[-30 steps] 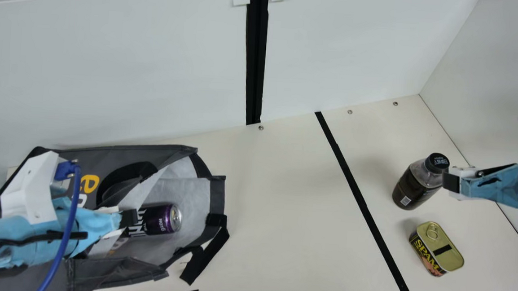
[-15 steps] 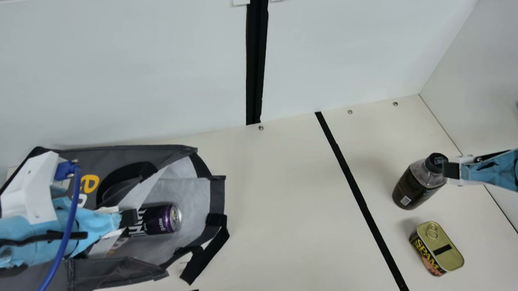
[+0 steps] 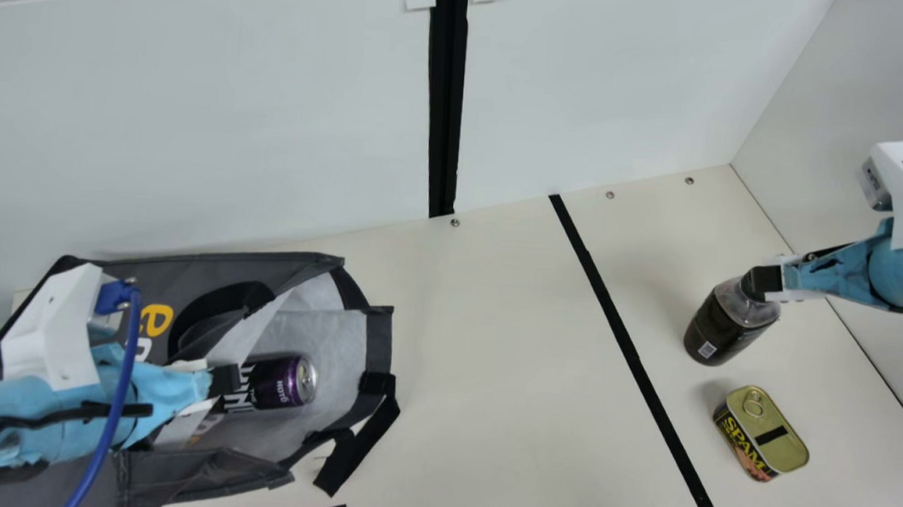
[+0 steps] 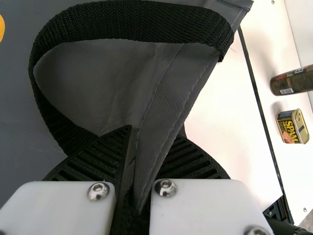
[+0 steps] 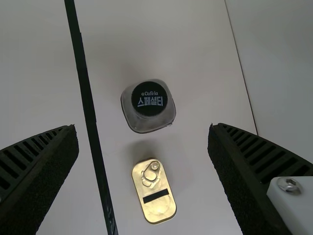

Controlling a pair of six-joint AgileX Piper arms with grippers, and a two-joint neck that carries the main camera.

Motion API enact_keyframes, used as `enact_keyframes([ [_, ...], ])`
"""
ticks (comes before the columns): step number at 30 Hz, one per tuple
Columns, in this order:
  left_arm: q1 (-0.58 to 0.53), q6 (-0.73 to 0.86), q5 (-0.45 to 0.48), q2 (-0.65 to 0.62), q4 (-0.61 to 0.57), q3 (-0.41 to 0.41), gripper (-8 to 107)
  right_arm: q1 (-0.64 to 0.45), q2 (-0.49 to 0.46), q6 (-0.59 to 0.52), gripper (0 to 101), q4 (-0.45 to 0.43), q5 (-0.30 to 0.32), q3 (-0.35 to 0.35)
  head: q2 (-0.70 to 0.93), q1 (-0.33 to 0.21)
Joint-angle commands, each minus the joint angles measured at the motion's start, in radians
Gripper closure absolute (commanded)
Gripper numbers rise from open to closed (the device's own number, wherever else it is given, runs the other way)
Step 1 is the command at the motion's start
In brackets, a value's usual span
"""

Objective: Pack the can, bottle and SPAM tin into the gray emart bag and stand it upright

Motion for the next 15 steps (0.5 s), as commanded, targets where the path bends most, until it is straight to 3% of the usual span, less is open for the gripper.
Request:
enact_keyframes([
  [1, 0.0, 0.0, 0.0, 0.0, 0.0, 0.0, 107, 0.005, 0.021, -0.002, 6, -0.006, 0.001, -0.009, -0.002, -0.023],
  [15, 0.0, 0.0, 0.0, 0.0, 0.0, 0.0, 107, 0.049, 0.165, -0.027, 6, -0.039, 0.001, -0.088, -0.002, -0.023],
])
